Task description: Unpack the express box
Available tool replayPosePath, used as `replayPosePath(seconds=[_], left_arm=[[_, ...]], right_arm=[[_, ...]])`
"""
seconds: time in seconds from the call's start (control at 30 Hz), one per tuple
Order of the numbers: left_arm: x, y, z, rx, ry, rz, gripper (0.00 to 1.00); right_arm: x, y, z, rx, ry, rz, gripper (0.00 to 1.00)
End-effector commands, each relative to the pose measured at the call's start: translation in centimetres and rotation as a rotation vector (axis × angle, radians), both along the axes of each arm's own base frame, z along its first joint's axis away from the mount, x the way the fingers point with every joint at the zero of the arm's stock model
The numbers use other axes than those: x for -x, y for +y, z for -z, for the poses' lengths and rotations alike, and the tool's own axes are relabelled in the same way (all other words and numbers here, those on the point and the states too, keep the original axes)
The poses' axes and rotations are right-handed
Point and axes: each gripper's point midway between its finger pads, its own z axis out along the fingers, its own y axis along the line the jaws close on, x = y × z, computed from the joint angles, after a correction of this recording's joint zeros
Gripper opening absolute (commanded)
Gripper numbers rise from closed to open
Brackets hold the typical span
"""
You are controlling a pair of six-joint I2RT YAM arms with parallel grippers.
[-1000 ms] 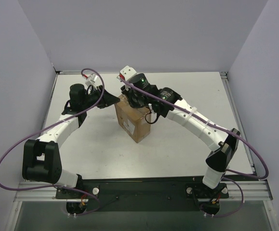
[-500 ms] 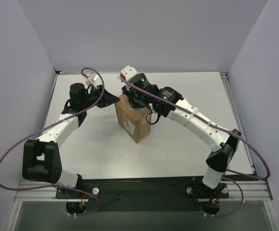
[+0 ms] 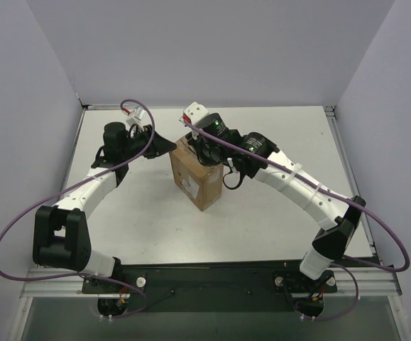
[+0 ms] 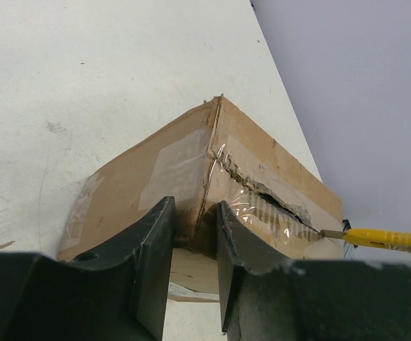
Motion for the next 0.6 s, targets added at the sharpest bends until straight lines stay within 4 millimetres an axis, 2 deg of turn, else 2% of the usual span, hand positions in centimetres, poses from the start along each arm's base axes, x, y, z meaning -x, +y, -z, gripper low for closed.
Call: replayPosePath(seconds=[0.0, 0.4, 0.57], left_arm=[[0.1, 1.2, 3.6, -0.092, 0.099, -0.057, 0.32], [0.2, 1.1, 3.8, -0.114, 0.097, -0.066, 0.27], [0.4, 1.4, 4.5, -0.128, 0.113, -0.082, 0.24]], right_arm=[[1.5, -2.2, -0.8, 0.029, 0.0, 0.008, 0.0], [3.2, -3.1, 0.2, 0.028, 0.054, 0.002, 0.0], [4.5, -4.2, 0.6, 0.04, 0.073, -0.013, 0.0]])
